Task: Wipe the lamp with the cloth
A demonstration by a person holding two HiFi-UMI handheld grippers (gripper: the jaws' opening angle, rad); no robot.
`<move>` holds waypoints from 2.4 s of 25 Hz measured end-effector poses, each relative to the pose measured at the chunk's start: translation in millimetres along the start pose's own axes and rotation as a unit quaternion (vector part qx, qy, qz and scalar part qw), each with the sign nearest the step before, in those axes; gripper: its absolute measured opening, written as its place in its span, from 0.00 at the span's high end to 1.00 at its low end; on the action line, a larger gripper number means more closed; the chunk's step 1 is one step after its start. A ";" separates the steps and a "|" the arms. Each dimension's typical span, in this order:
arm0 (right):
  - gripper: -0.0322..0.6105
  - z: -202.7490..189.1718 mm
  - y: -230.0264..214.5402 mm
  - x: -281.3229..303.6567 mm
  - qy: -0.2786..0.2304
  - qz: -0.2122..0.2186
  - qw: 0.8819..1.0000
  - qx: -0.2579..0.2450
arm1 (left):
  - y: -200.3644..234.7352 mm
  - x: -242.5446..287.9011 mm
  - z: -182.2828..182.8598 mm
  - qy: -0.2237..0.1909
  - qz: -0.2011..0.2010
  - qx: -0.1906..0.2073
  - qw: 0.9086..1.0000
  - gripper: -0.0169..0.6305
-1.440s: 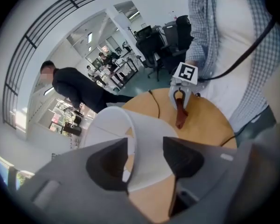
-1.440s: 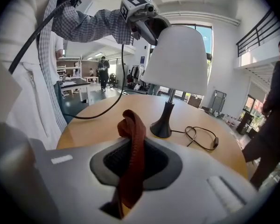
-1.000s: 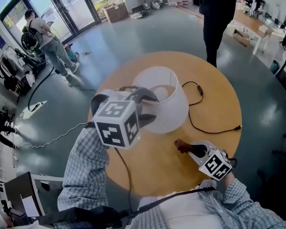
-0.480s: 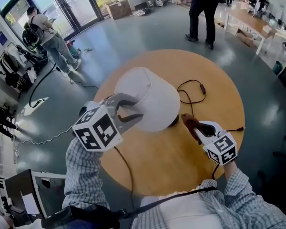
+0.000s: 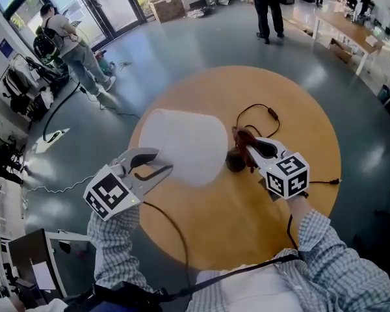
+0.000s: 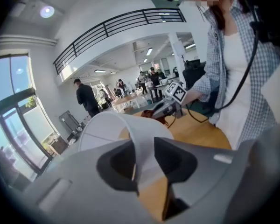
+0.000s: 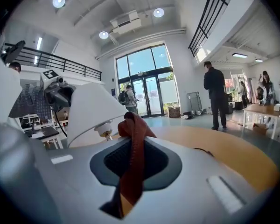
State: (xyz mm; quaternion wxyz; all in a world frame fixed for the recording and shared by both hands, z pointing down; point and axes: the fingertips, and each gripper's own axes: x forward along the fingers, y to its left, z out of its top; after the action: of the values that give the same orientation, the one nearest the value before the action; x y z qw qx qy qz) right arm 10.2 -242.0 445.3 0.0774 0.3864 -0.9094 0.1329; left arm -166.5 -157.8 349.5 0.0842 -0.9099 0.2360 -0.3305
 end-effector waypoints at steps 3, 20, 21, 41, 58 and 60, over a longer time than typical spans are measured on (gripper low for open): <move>0.87 5.3 28.8 30.6 -0.009 0.053 0.998 0.020 | 4.2 -4.8 -6.9 -0.016 0.010 -0.028 0.999 0.80; 0.87 -99.9 34.1 58.3 0.129 0.048 0.990 -0.015 | 15.9 -5.5 -8.6 -0.033 0.020 -0.045 0.998 0.79; 0.87 -108.7 24.2 51.9 0.140 0.035 0.990 -0.002 | 15.7 -5.5 -8.3 -0.032 0.020 -0.044 0.998 0.79; 0.87 -26.7 67.1 65.6 0.024 0.090 0.994 0.062 | 10.8 2.3 6.2 -0.021 0.011 -0.014 1.000 0.79; 0.87 -123.4 2.2 9.2 0.131 -0.004 0.988 0.080 | 7.8 13.4 24.2 0.002 -0.010 0.044 0.999 0.78; 0.87 -114.0 -11.4 -11.1 0.120 -0.013 0.990 0.076 | 5.6 20.0 31.1 0.010 -0.016 0.062 0.998 0.78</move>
State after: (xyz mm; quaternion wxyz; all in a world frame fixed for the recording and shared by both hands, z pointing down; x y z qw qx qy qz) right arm 30.5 -207.6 553.3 0.1577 0.3838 -0.8758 0.2464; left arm -135.2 -172.5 335.2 0.1323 -0.9034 0.2012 -0.3548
